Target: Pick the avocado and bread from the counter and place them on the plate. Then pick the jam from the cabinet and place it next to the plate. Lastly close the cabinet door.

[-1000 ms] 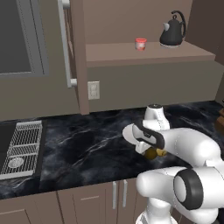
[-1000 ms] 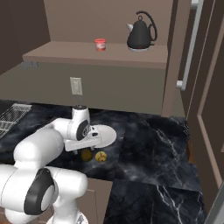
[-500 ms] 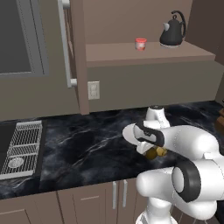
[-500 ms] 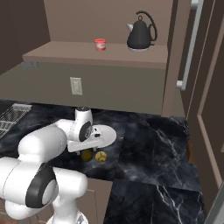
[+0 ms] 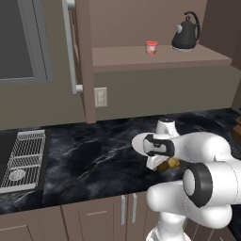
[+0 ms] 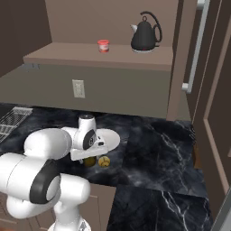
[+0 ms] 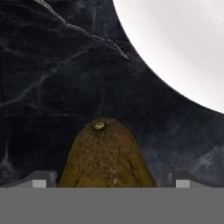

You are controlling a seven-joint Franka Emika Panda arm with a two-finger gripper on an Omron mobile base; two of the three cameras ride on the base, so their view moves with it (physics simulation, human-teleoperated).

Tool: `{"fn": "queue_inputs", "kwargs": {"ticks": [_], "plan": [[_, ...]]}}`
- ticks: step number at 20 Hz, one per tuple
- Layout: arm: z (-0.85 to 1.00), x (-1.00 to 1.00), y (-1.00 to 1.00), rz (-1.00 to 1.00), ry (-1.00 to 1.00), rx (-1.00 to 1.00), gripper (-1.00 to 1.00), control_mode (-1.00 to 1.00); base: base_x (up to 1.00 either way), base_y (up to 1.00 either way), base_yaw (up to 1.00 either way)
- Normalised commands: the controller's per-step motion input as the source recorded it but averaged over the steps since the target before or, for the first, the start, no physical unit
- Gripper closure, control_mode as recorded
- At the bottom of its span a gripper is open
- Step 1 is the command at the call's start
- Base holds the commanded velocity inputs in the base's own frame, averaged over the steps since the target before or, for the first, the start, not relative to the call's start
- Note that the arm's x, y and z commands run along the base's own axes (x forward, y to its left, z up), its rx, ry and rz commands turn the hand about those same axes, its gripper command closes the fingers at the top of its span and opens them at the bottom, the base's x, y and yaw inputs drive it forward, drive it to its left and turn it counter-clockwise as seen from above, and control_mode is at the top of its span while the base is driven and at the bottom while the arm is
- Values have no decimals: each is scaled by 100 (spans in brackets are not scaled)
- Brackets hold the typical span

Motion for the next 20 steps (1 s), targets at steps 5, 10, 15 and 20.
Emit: {"fn": "queue_inputs", "kwargs": {"ticks": [5, 10, 15, 20], "plan": [[-31, 0, 0, 0, 0, 0, 100, -100, 0, 0, 0], [-11, -13, -2, 0, 0, 1, 100, -100, 0, 0, 0], [33, -32, -1, 0, 0, 12, 100, -100, 0, 0, 0], [78, -20, 0, 0, -1, 12, 100, -100, 0, 0, 0]]}}
